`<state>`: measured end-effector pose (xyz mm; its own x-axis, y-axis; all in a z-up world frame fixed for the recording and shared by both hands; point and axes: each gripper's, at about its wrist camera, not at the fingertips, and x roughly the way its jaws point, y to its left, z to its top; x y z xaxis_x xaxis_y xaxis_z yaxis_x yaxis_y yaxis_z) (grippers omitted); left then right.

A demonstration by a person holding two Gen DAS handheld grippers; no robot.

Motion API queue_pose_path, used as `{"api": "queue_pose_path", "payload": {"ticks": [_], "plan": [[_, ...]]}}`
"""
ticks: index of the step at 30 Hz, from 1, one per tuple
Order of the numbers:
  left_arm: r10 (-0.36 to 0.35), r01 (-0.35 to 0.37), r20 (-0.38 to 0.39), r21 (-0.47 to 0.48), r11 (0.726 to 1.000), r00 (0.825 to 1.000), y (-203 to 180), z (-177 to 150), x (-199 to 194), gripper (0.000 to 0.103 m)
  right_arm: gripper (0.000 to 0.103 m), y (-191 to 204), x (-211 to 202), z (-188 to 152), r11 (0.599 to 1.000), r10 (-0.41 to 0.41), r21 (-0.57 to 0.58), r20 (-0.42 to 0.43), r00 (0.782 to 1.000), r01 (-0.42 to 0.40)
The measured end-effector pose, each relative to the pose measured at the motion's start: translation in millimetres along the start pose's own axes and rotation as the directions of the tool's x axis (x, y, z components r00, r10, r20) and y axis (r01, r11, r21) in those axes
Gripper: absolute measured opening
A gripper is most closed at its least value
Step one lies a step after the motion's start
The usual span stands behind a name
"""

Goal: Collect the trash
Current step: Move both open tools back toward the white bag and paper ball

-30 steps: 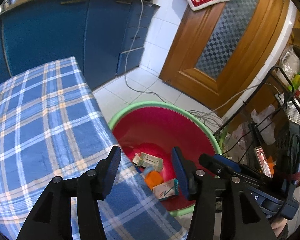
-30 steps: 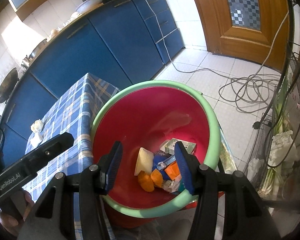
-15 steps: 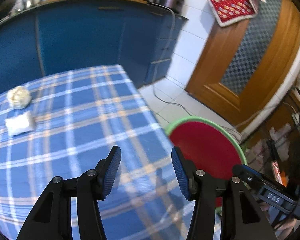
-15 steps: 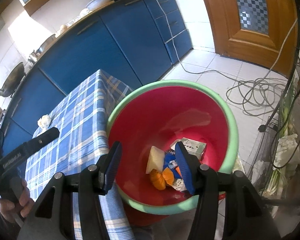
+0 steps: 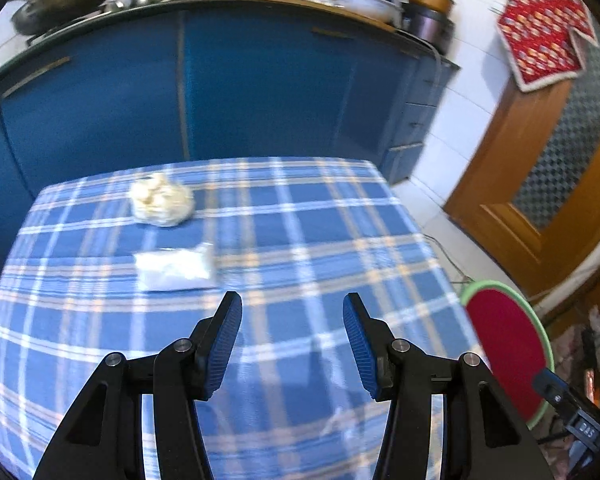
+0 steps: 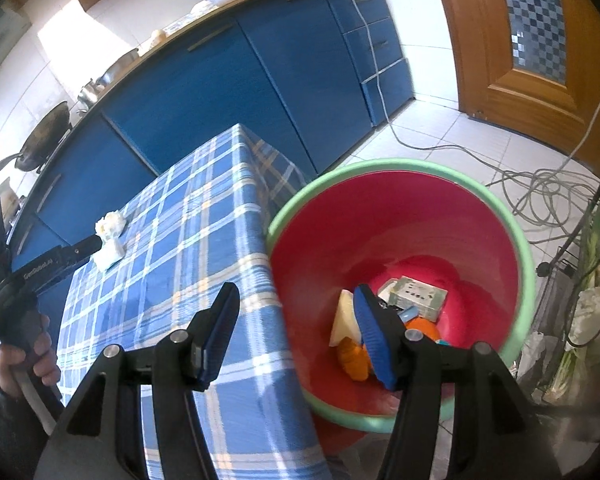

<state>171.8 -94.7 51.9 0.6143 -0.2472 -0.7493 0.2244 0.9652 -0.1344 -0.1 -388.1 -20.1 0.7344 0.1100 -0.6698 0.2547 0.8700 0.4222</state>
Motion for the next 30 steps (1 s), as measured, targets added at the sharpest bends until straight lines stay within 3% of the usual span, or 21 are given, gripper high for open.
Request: {"api": "queue_pose_path", "payload": {"ticks": [12, 19, 25, 30], "plan": [[0.079, -0.089, -0.070, -0.157, 0.984, 0.994, 72, 17, 28, 0.056, 0.062, 30, 21, -5, 0.999, 0.026, -0.038, -0.043, 0.999, -0.028], [0.090, -0.108, -0.093, -0.207, 0.972, 0.992, 92, 22, 58, 0.061, 0.062, 36, 28, -5, 0.998, 0.019, -0.051, -0.059, 0.998, -0.022], [0.064, -0.083, -0.084, -0.249, 0.965, 0.994, 100, 21, 70, 0.067, 0.062, 37, 32, -5, 0.998, 0.011, -0.055, -0.069, 0.998, -0.015], [0.004, -0.023, -0.061, -0.305, 0.952, 0.998, 101, 20, 77, 0.067, 0.062, 37, 36, -6, 0.998, 0.008, -0.057, -0.080, 0.997, -0.013]]}}
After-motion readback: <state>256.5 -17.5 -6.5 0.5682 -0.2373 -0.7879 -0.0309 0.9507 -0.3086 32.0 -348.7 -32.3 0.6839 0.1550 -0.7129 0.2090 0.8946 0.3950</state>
